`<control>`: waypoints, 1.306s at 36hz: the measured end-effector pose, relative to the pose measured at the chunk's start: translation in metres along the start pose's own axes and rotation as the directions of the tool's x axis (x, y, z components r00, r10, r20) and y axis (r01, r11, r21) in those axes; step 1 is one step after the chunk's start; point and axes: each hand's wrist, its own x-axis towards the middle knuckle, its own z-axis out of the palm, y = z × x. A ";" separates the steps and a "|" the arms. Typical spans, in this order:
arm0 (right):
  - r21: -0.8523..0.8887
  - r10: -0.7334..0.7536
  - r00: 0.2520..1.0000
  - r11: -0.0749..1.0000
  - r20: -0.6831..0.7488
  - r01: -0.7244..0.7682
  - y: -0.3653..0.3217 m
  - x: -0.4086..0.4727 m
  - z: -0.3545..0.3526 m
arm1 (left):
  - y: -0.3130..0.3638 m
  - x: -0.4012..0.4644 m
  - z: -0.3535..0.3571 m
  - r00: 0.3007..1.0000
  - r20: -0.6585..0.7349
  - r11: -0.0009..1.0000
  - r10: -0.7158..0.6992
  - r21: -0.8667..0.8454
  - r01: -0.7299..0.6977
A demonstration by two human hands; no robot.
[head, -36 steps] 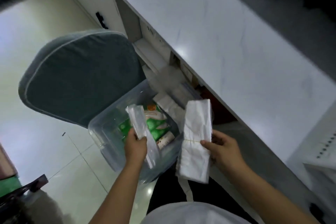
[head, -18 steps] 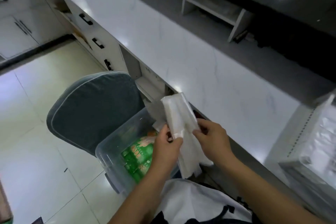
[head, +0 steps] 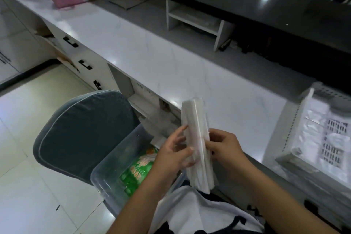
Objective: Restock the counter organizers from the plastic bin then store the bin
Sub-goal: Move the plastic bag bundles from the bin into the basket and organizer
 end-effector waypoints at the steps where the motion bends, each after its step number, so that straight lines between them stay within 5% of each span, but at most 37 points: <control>1: 0.044 0.030 1.000 0.999 0.010 -0.030 0.000 0.000 -0.002 | 0.001 0.000 0.000 0.999 -0.026 0.997 0.028 0.071 -0.027; 6: 0.141 0.120 0.992 0.982 0.036 -0.124 0.001 -0.005 -0.008 | 0.002 0.005 -0.002 0.965 -0.103 0.862 0.241 0.479 -0.165; 14: 0.170 0.119 0.987 0.976 0.111 -0.137 -0.001 -0.012 -0.018 | 0.003 0.014 -0.010 0.999 0.033 0.971 -0.029 0.239 0.020; 20: 0.133 0.162 0.976 0.974 0.143 -0.181 -0.003 -0.016 -0.028 | 0.001 0.018 -0.008 0.999 0.044 0.970 -0.002 0.242 -0.009; 27: -0.021 0.099 0.995 0.995 -0.030 -0.100 -0.009 -0.025 -0.045 | -0.004 0.025 0.012 0.990 0.130 0.971 0.046 0.228 -0.075; 47: 0.002 -0.036 0.951 0.999 -0.306 0.038 -0.031 -0.122 -0.217 | -0.023 0.029 0.200 0.864 0.499 0.929 -0.071 0.349 -0.126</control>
